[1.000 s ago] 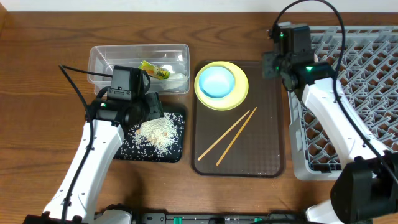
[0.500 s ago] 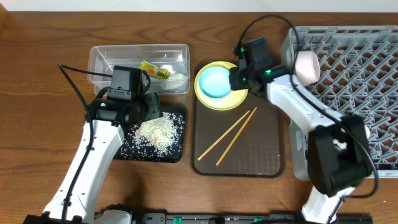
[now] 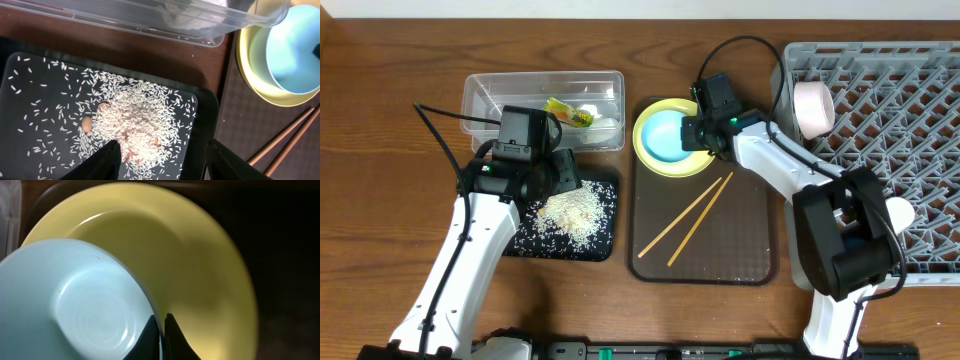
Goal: Sort waste into correct bins and load items into the dishwasher rack
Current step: 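Grasp the light-blue bowl with the right gripper and lift toward rack, then lower the light-blue bowl into the rack and open the right gripper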
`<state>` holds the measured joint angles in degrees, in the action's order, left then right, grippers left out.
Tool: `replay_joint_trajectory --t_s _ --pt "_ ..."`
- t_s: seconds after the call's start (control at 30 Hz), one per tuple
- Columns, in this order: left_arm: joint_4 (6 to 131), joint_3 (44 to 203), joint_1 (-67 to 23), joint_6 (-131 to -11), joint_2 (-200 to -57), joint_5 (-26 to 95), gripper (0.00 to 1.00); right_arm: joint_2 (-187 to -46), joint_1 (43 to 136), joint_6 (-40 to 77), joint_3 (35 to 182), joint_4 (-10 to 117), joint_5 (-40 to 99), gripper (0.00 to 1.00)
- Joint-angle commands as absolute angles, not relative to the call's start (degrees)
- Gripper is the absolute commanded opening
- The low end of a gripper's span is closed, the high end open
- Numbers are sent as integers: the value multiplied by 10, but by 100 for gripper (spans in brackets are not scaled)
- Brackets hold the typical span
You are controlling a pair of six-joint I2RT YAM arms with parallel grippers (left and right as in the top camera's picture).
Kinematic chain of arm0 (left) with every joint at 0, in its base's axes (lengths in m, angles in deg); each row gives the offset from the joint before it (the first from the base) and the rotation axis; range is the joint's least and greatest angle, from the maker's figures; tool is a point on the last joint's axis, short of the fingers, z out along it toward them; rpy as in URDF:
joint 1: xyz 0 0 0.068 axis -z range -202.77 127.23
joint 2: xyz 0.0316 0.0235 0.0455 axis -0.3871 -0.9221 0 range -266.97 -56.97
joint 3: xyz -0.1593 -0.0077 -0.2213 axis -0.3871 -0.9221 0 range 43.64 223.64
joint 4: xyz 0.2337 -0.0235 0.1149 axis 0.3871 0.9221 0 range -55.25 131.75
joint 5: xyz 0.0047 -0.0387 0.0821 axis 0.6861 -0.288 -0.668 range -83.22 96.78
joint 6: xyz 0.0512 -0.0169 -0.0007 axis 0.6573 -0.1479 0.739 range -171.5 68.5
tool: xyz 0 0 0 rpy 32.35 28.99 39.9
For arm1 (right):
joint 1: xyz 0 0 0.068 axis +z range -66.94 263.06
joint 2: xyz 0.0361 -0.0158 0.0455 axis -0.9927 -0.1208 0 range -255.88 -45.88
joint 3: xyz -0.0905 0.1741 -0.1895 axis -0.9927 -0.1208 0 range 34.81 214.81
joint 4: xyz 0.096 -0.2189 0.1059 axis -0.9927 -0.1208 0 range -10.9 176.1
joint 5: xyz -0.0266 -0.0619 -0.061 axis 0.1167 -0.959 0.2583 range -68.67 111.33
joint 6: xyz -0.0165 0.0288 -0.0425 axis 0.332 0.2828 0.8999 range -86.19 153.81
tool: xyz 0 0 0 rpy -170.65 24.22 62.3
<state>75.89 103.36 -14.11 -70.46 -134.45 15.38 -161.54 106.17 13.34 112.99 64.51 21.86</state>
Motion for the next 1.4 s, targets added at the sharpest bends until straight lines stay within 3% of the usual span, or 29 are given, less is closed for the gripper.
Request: replay_joint_trajectory --t_s 0.0,0.33,0.47,0.63,1.13,1.37 --pt "761 1036 -143 -693 -1337 147 57 -1536 1036 153 1148 648 165 1" --pt "761 1036 -143 -693 -1337 147 57 -1390 913 376 1148 648 3 1" --pt "761 1036 -143 -693 -1337 147 57 -1393 856 545 1148 674 -101 1" --pt "761 1036 -143 -693 -1337 147 57 -1425 806 631 1148 742 -239 1" --pt "761 1036 -143 -693 -1337 147 57 -1557 741 661 1148 877 -373 1" --pt "761 1036 -143 -693 -1337 147 57 -1590 749 628 1147 863 -370 1"
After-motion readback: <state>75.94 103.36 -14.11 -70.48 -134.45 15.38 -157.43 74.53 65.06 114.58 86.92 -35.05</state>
